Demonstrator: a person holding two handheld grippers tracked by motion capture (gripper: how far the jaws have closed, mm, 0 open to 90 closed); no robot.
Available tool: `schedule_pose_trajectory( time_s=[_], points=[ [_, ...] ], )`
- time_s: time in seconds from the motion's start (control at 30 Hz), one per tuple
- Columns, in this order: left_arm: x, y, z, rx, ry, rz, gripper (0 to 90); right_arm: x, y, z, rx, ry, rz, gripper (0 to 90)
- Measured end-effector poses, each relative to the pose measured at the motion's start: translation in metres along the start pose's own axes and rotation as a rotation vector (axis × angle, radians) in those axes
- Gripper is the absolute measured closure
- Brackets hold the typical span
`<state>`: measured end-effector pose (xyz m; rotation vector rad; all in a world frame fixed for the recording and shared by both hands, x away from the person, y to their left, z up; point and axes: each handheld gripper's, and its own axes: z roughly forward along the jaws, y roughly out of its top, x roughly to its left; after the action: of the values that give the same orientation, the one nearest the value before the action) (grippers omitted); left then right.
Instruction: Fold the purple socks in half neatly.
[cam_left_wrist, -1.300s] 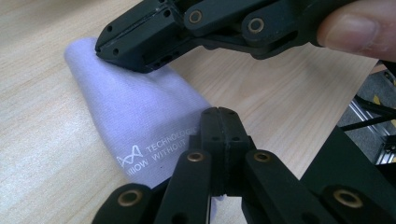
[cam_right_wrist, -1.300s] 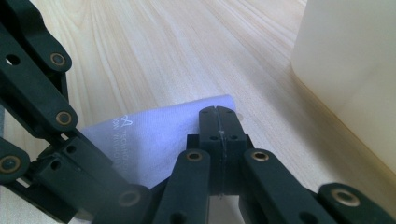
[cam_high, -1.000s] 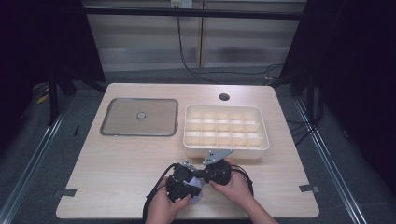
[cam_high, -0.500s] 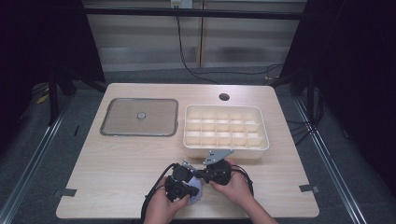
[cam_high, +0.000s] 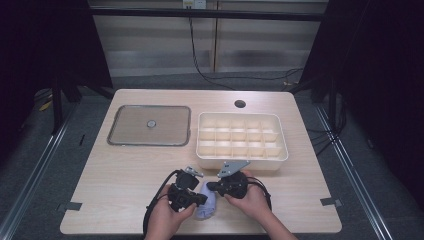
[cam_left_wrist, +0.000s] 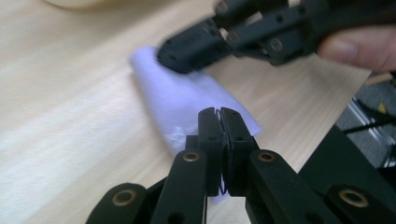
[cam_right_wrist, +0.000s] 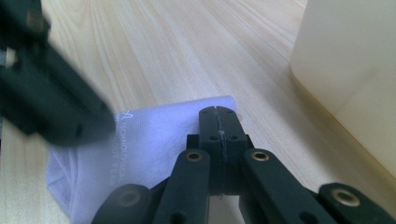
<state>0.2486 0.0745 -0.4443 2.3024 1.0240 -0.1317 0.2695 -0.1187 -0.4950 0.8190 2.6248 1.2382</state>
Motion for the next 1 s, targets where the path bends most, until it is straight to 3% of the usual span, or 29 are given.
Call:
schedule_pose_trajectory(
  time_s=[0.13, 0.27, 0.33, 0.47, 0.67, 0.83, 1.0],
  points=[
    [0.003, 0.0, 0.001, -0.01, -0.017, 0.001, 87.9, 0.0, 0.0, 0.0, 0.001, -0.002, -0.002, 90.0],
    [0.0, -0.005, 0.02, 0.057, -0.005, 0.009, 89.8, 0.0, 0.001, 0.0, 0.0, -0.002, -0.004, 90.0],
    [-0.002, -0.007, 0.024, 0.059, 0.001, 0.01, 90.0, 0.0, 0.0, 0.0, -0.002, 0.002, -0.002, 90.0],
    [-0.003, -0.007, 0.021, 0.067, 0.005, 0.014, 90.0, 0.0, 0.0, 0.0, -0.002, 0.001, 0.001, 90.0],
    [0.0, -0.006, 0.01, 0.032, 0.009, 0.007, 88.7, 0.0, -0.001, 0.0, -0.015, -0.001, 0.002, 90.0],
    [0.01, -0.005, 0.001, -0.005, 0.015, -0.035, 87.2, 0.003, 0.0, -0.002, -0.011, -0.001, -0.014, 89.8],
    [0.017, -0.009, 0.004, 0.018, 0.01, -0.058, 85.9, 0.003, 0.002, -0.005, -0.016, 0.001, -0.008, 88.6]
  ],
)
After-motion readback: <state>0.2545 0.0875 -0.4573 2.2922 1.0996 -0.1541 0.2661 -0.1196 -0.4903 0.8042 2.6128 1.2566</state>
